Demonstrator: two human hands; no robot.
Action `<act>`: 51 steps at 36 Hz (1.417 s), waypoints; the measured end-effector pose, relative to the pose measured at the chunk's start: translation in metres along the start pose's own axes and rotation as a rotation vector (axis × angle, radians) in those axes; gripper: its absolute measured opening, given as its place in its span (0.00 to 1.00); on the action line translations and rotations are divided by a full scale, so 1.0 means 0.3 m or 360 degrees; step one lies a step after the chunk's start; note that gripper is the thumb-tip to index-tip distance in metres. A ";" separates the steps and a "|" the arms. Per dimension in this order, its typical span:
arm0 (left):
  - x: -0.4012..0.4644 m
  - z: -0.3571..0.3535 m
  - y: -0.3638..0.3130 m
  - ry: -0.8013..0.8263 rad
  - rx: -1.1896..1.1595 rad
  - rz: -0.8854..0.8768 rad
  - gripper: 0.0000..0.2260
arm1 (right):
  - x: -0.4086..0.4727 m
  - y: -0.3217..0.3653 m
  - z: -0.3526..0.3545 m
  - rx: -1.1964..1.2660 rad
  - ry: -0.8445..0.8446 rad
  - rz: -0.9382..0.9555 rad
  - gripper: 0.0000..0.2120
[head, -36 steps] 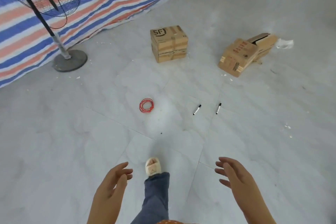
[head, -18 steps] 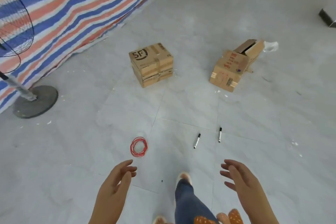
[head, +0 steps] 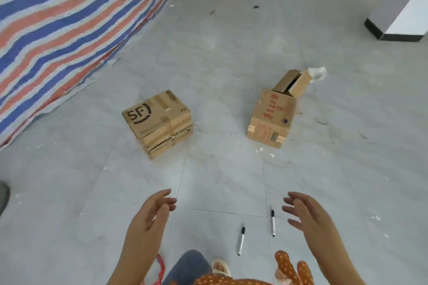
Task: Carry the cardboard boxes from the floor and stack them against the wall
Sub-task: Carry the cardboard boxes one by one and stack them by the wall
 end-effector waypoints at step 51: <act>2.502 -2.044 -0.124 0.0785 0.0622 0.0677 0.14 | 2.742 -0.366 0.368 -0.0327 -0.0311 -0.0936 0.11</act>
Point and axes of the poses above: each hand's wrist, its own x-axis towards the middle knuckle, its own z-axis out of the back of the hand, y = z × x, the point moved 5 cm from there along x, towards the middle knuckle, and after that the axes turned 9 degrees about x, right-handed, at the moved point
